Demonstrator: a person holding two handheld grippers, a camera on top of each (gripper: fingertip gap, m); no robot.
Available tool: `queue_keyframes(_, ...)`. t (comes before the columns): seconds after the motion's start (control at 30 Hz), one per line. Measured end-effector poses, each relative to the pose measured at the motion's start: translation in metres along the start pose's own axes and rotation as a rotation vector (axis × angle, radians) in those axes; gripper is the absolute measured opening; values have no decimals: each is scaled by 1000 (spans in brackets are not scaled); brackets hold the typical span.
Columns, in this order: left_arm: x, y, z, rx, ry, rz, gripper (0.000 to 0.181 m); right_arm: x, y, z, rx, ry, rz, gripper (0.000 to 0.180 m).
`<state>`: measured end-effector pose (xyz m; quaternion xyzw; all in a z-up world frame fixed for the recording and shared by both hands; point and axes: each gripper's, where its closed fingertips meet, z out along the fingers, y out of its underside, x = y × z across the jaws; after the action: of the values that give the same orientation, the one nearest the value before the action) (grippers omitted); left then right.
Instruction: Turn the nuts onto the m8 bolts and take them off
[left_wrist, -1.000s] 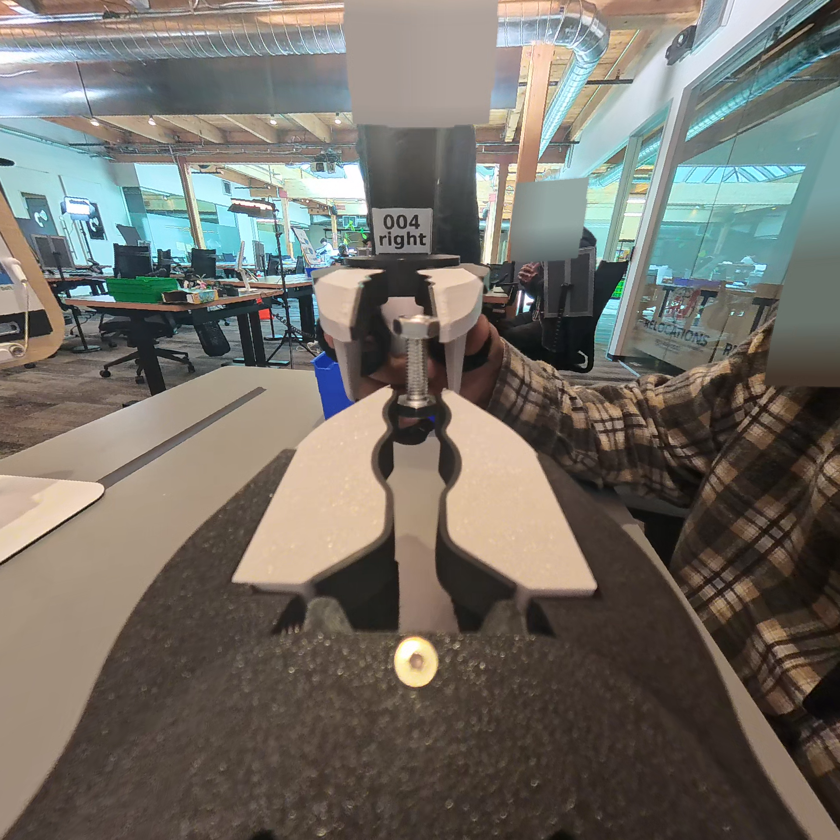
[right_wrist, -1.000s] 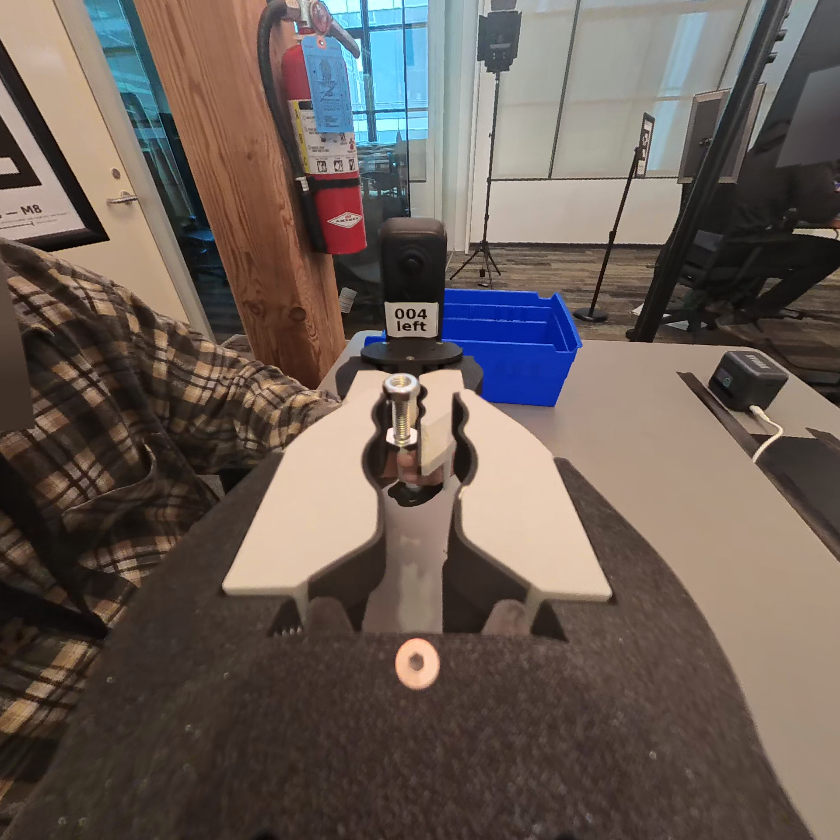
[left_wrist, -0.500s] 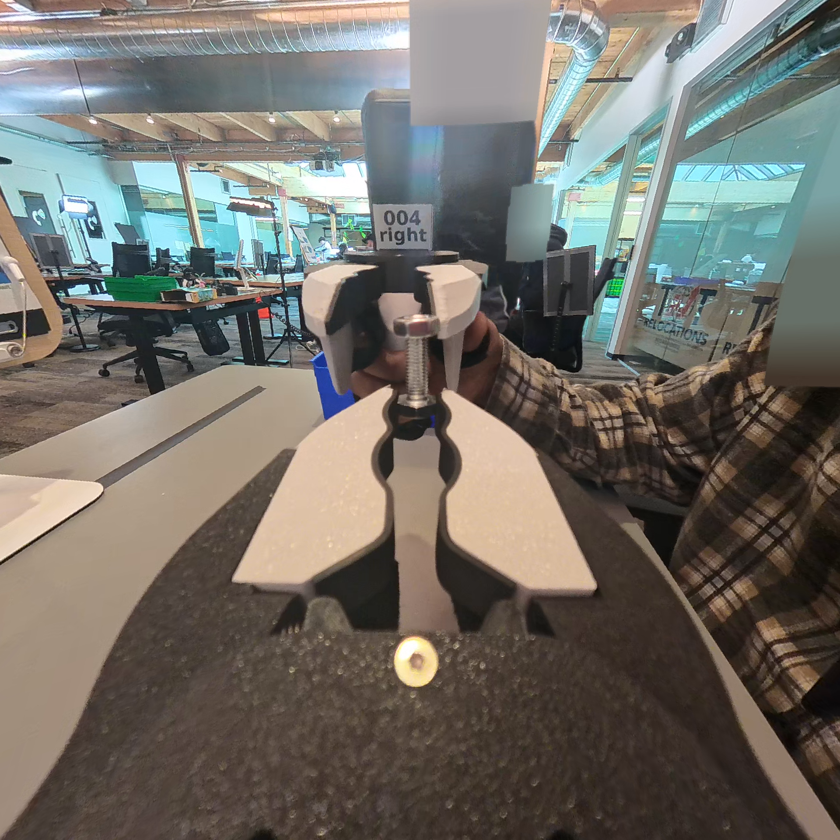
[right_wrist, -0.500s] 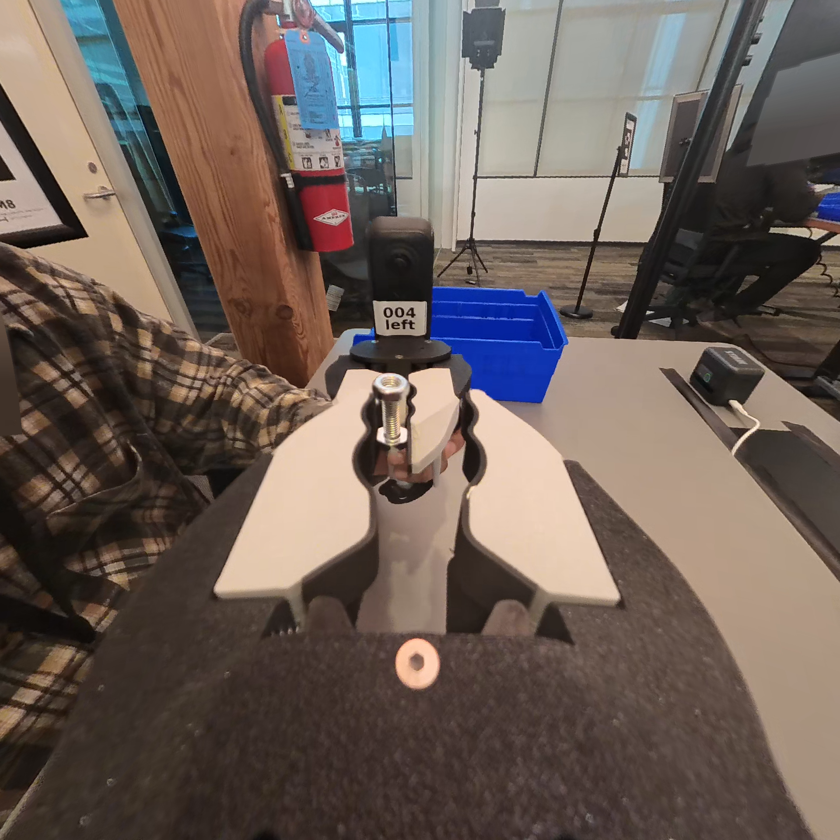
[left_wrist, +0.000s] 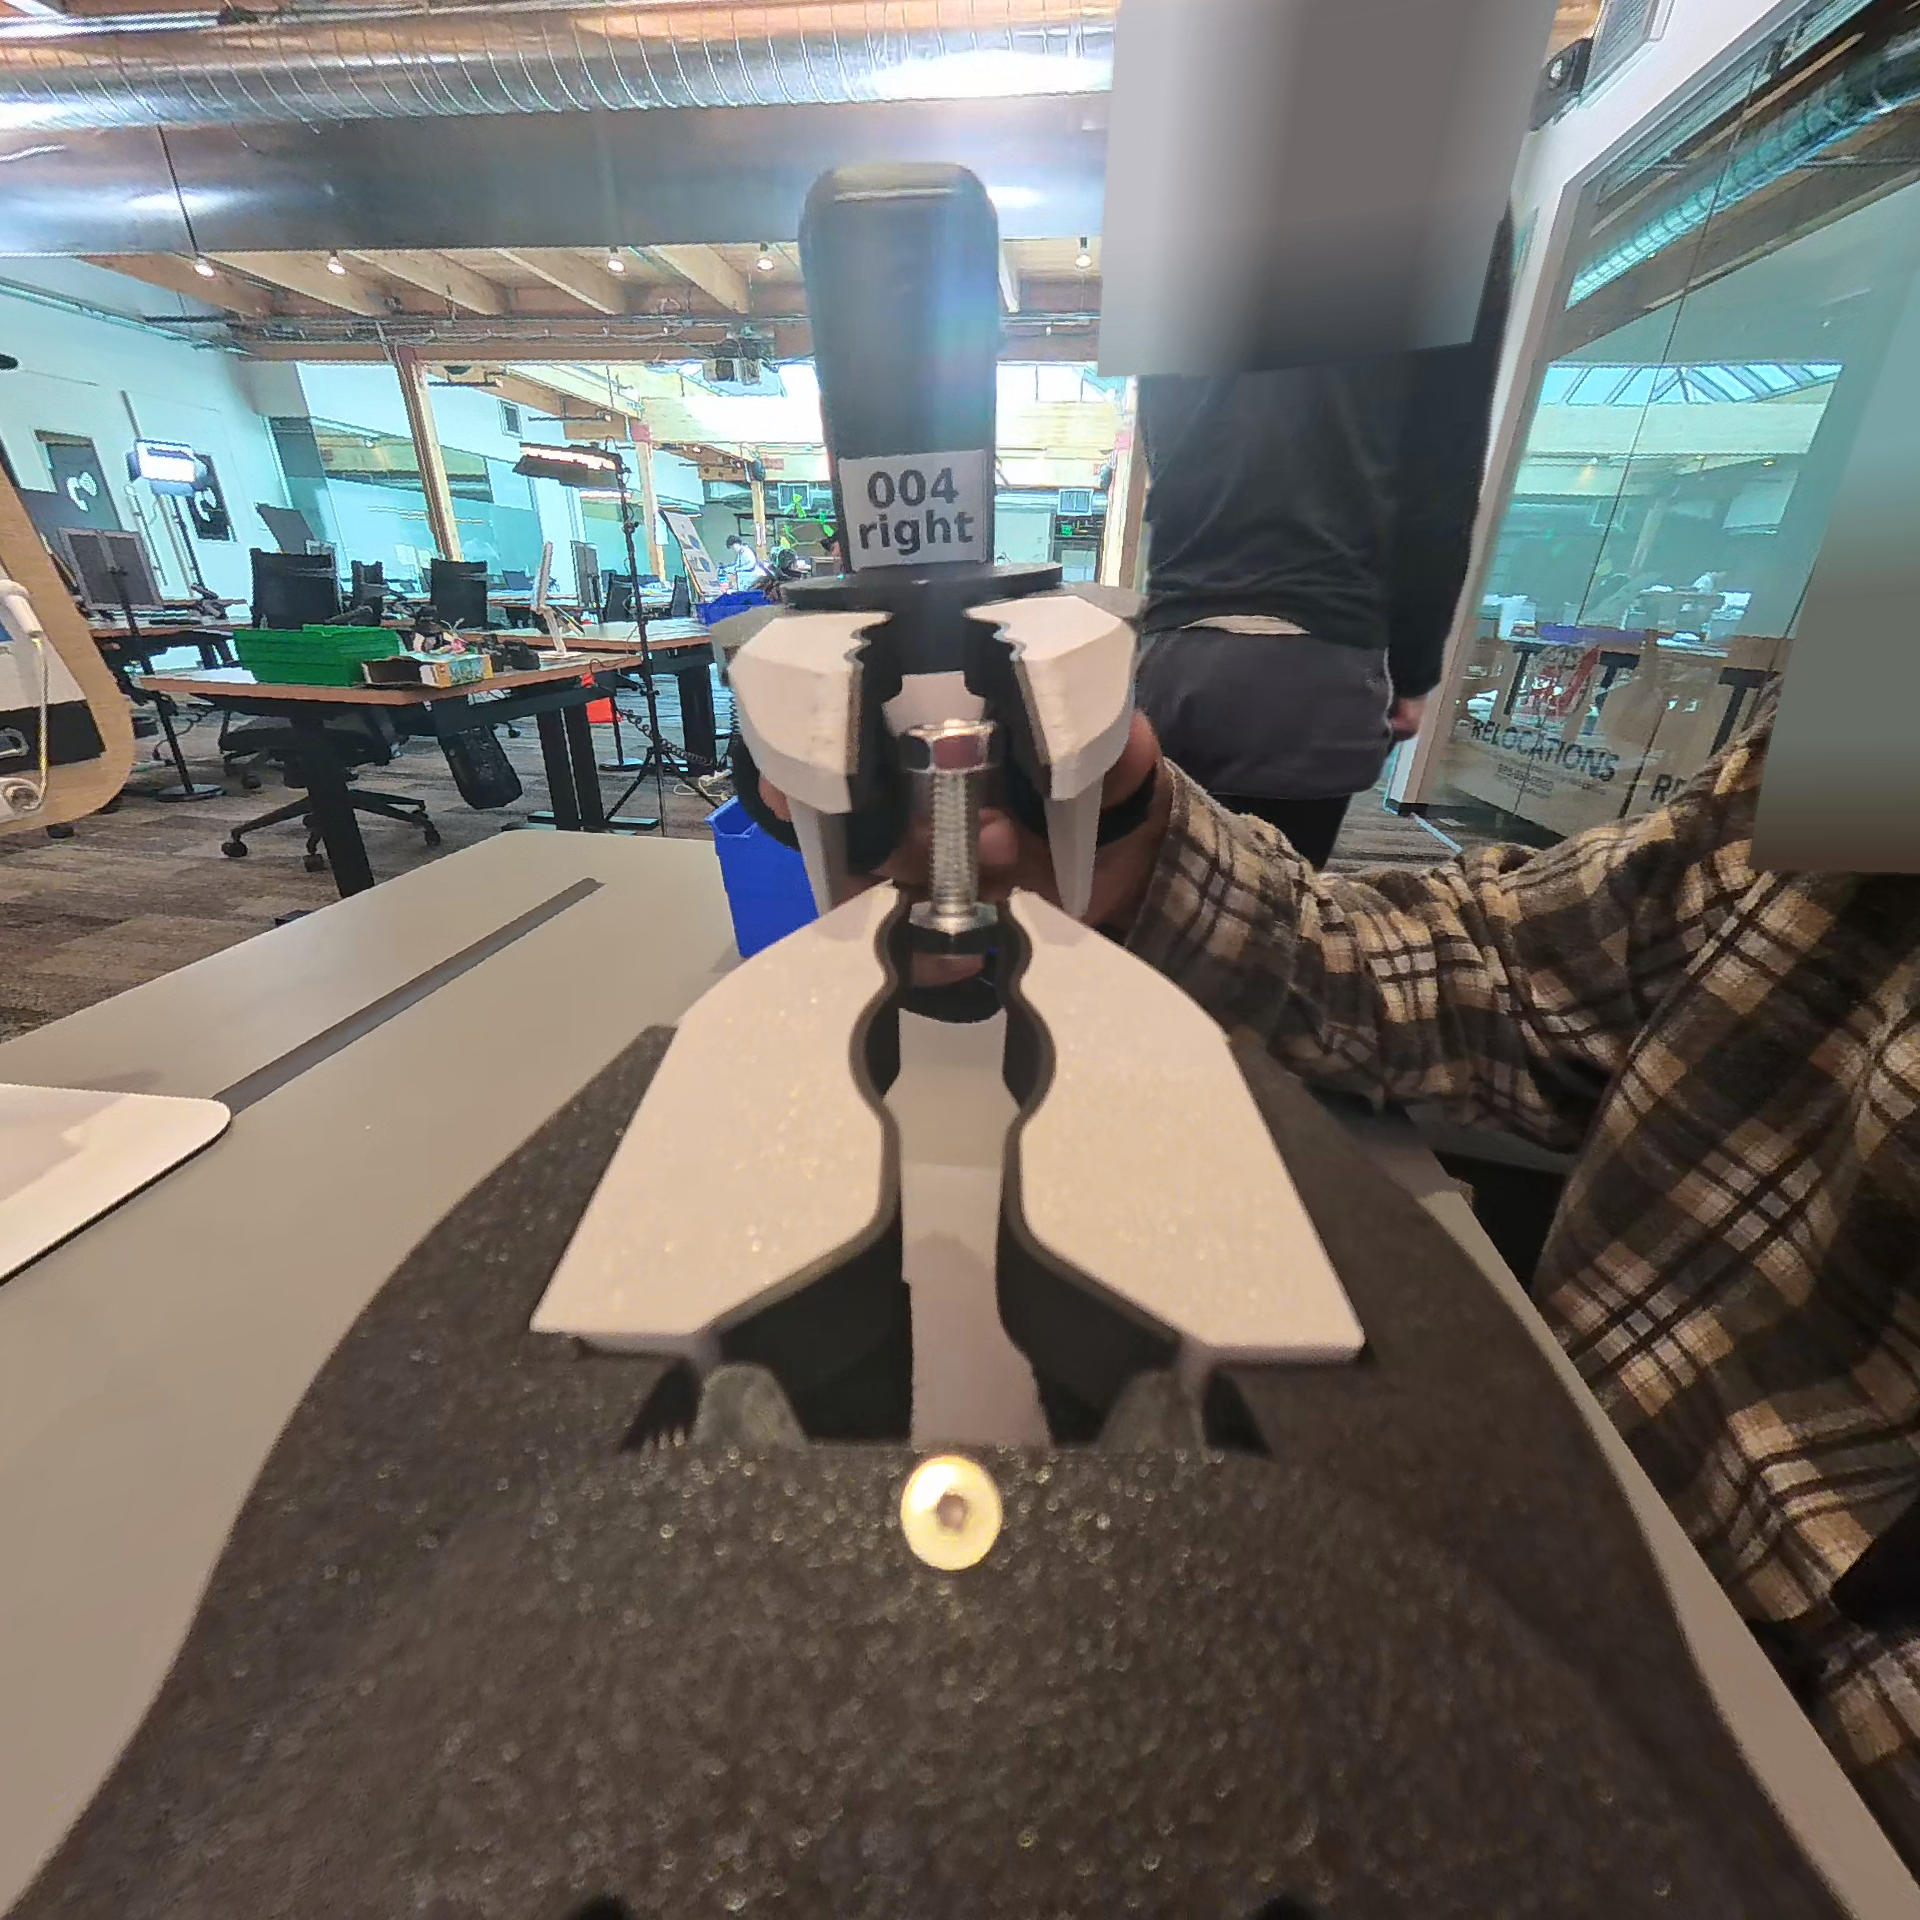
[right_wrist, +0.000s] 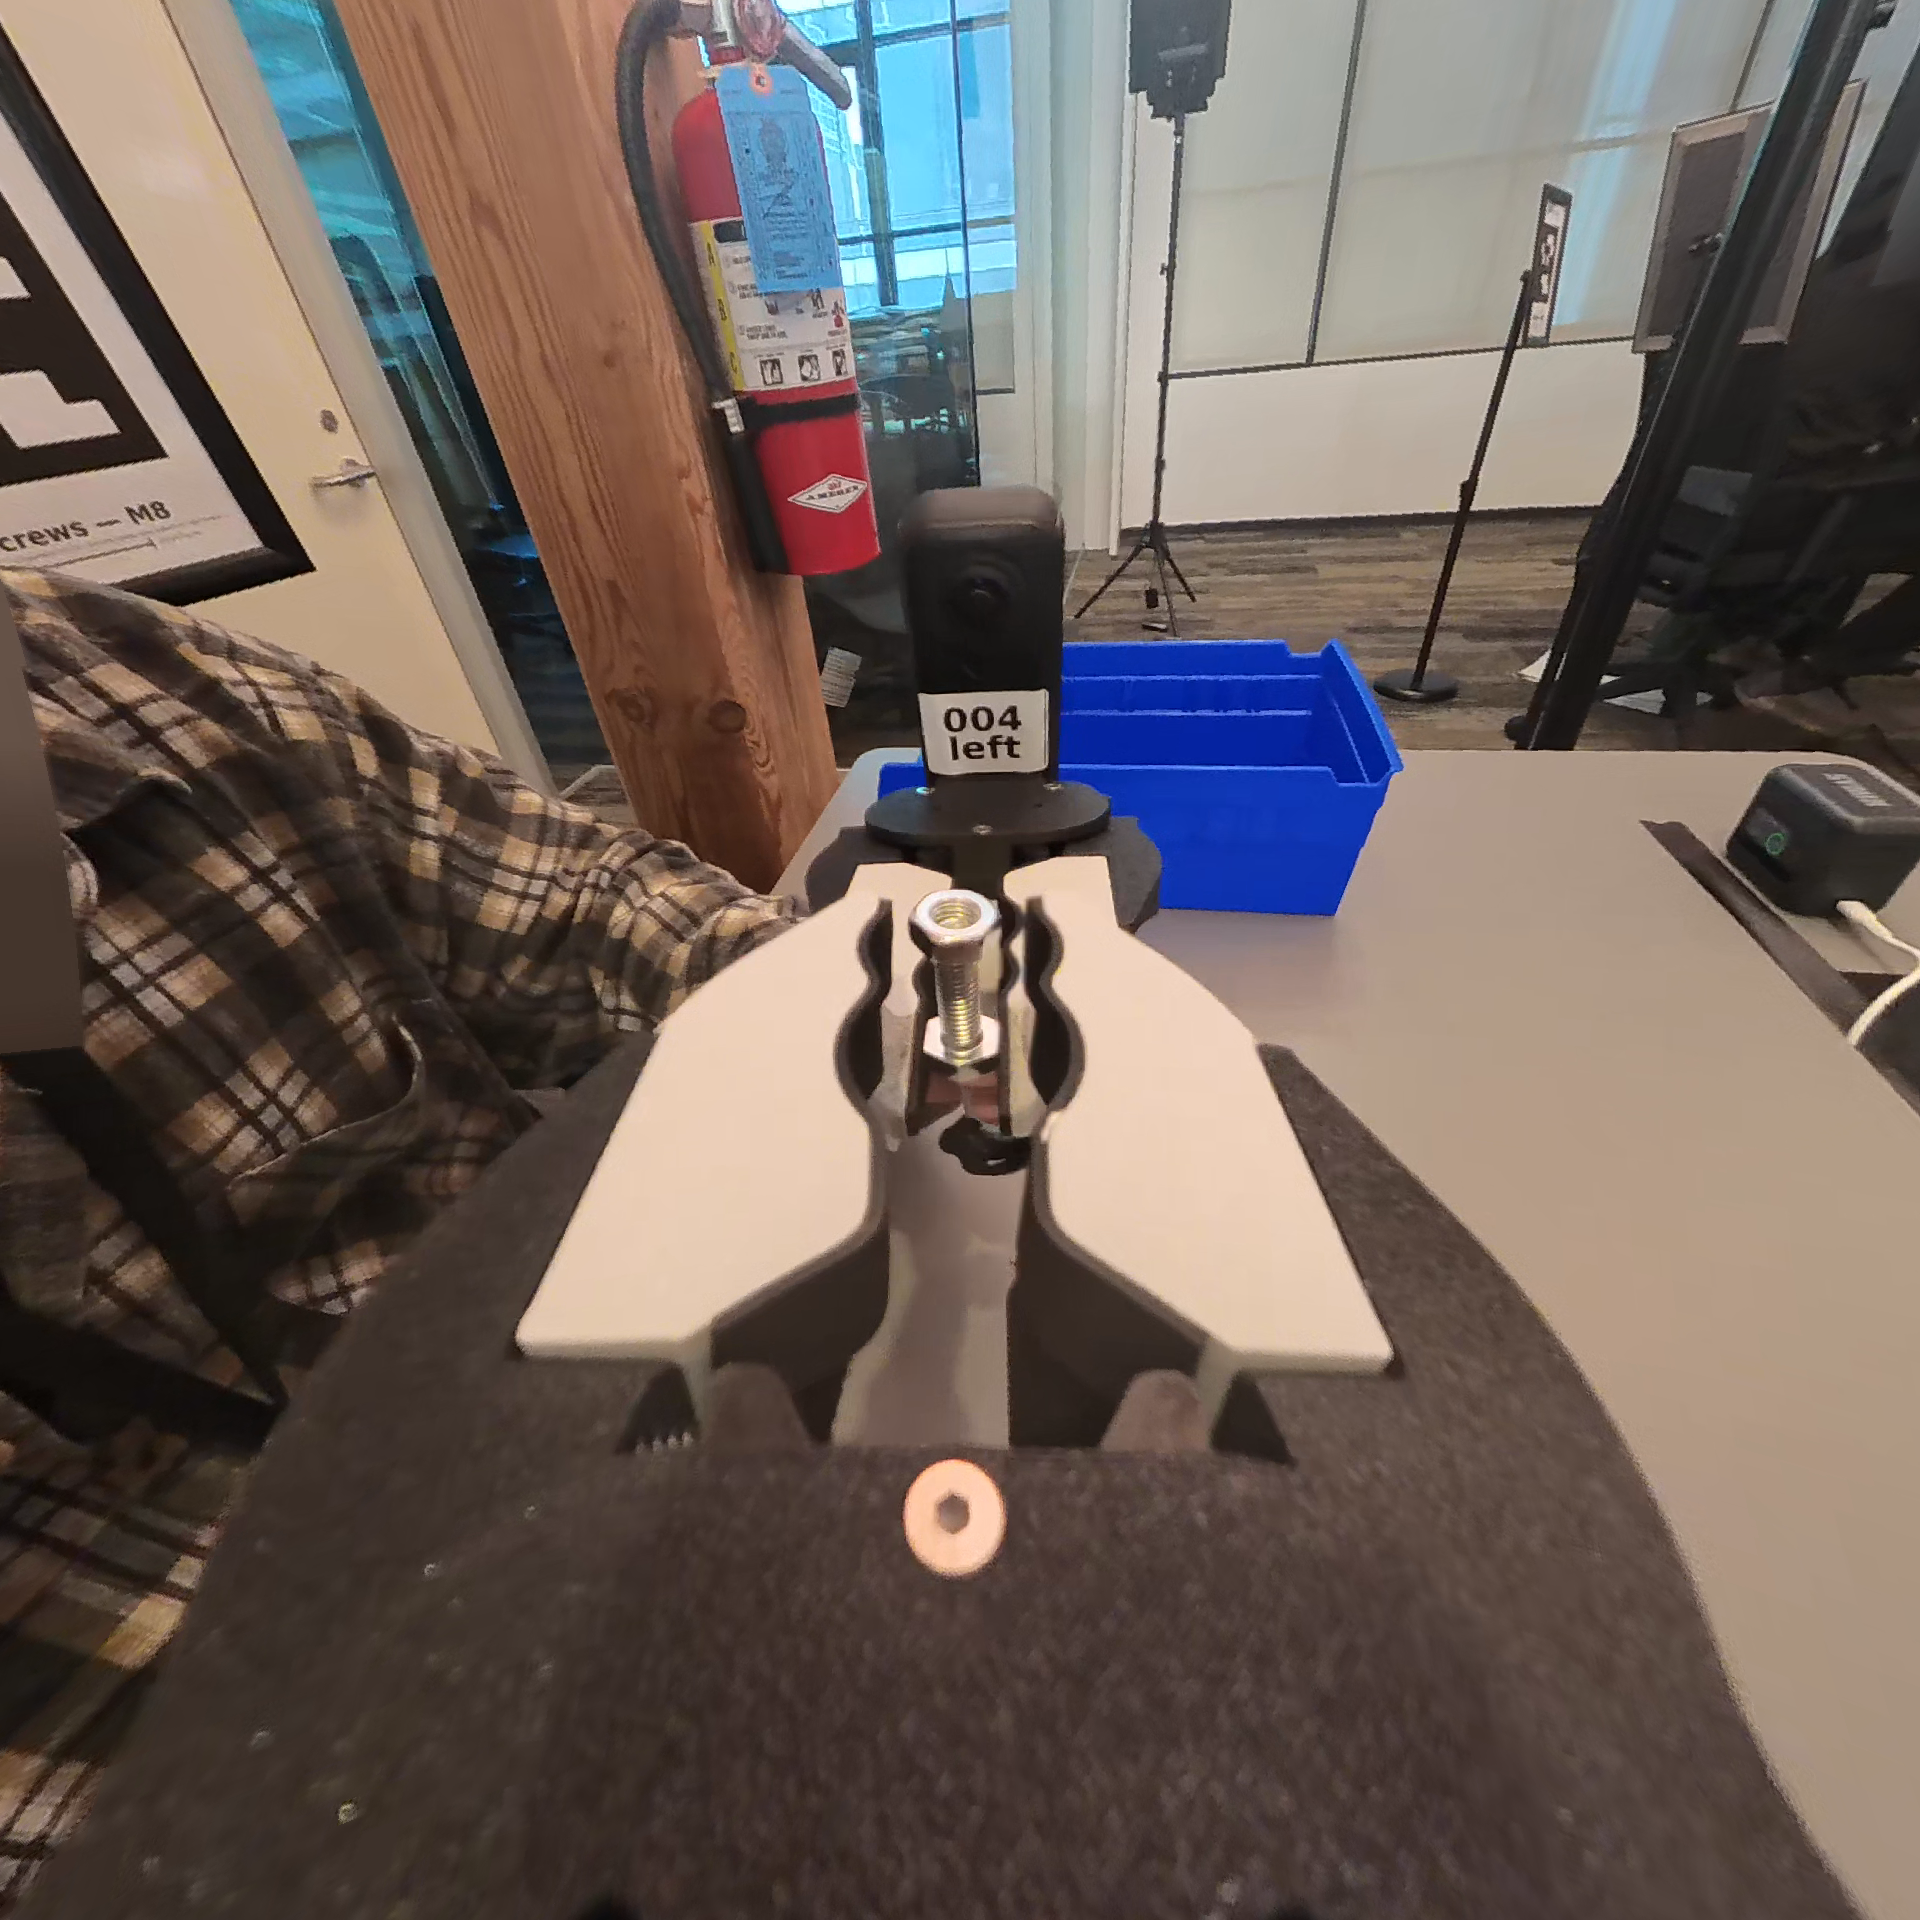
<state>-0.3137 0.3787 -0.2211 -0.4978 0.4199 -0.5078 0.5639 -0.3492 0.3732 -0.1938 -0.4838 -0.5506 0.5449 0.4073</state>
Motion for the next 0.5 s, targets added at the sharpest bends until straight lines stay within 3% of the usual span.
queue_keyframes(0.07, 0, 0, 0, 0, -1, 0, 14, -1, 0, 0, 3, -10, 4, 16)
queue_keyframes(0.5, 2, 0, 1, -4, 7, 3, 14, -1, -26, -20, 114, 62, -70, 16)
